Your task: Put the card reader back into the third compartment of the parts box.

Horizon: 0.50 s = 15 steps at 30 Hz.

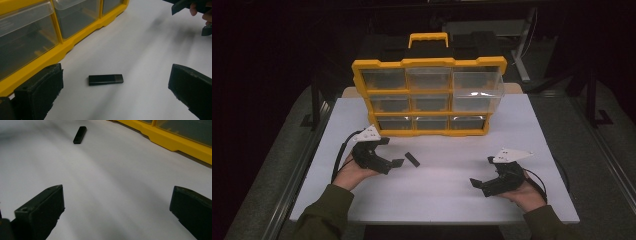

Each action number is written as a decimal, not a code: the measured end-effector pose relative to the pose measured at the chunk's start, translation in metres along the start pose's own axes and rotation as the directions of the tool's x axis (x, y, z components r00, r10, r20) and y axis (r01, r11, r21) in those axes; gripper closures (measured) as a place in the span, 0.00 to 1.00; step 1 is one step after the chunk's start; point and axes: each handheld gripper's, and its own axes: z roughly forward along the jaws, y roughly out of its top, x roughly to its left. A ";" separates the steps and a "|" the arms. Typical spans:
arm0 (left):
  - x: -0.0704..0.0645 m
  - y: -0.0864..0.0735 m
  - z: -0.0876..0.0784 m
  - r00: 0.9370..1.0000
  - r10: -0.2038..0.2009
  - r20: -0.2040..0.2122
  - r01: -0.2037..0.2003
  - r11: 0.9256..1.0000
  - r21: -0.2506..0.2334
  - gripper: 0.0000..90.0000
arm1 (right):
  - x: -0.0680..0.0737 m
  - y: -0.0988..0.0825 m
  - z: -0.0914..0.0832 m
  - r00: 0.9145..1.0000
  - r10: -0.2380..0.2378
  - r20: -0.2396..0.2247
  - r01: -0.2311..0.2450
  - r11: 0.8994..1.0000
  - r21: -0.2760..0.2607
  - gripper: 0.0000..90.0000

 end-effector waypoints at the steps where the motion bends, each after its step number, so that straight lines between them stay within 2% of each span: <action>1: 0.000 0.001 0.001 1.000 -0.002 0.001 0.002 1.000 -0.002 0.00 | 0.000 0.000 0.000 1.000 0.001 0.000 -0.001 1.000 0.001 0.00; 15: 0.002 0.013 0.018 1.000 -0.005 -0.001 0.005 1.000 0.001 0.00 | 0.000 0.000 0.000 1.000 0.003 -0.001 -0.003 1.000 0.001 0.00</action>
